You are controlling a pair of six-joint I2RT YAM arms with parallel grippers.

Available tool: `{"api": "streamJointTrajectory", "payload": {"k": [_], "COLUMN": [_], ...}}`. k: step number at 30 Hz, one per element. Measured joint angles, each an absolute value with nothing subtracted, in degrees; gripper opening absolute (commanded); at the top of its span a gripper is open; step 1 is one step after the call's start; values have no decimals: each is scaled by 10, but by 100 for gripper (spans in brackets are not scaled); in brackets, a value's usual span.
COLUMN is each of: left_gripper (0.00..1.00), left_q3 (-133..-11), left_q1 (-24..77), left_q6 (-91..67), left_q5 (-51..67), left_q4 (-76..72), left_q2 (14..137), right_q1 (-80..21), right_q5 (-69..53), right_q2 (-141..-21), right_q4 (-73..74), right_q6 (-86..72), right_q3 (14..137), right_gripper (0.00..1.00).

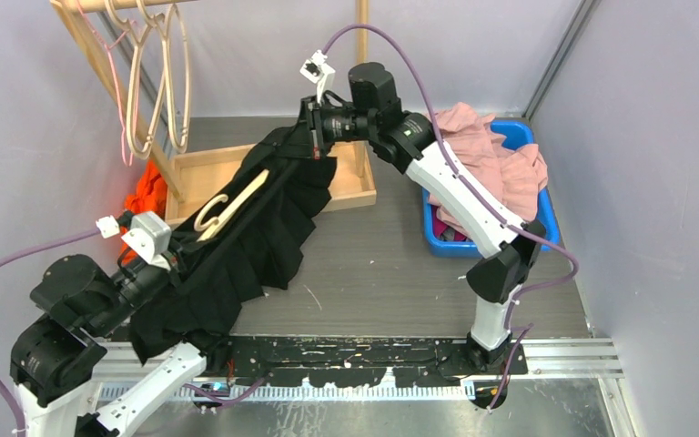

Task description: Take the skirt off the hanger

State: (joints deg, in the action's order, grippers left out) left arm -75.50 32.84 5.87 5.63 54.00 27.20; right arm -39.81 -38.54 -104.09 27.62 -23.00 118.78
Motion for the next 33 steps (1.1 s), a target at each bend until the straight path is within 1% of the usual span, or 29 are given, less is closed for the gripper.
{"api": "streamJointTrajectory", "payload": {"k": [5, 10, 15, 24, 28, 33], "left_gripper": [0, 0, 0, 0, 0, 0], "left_q3": [-799, -790, -780, -753, -786, -777], "left_q1": [321, 316, 316, 316, 316, 316], "left_q6": [58, 60, 65, 63, 63, 64], "left_q5": [55, 53, 62, 74, 78, 82], "left_q4": [559, 548, 535, 451, 439, 387], "left_q2": [291, 298, 315, 358, 406, 420], "right_q1": [-395, -382, -367, -331, -315, -303], "right_q5": [-434, -457, -455, -448, -429, -421], "right_q2": [-1082, -1082, -1057, -1042, -1034, -1027], "right_q4": [248, 213, 202, 173, 175, 179], "right_q6": [-269, -293, -285, -284, -274, -275], "right_q3": [1198, 1168, 1114, 1089, 1087, 1116], "right_gripper": [7, 7, 7, 7, 7, 7]}}
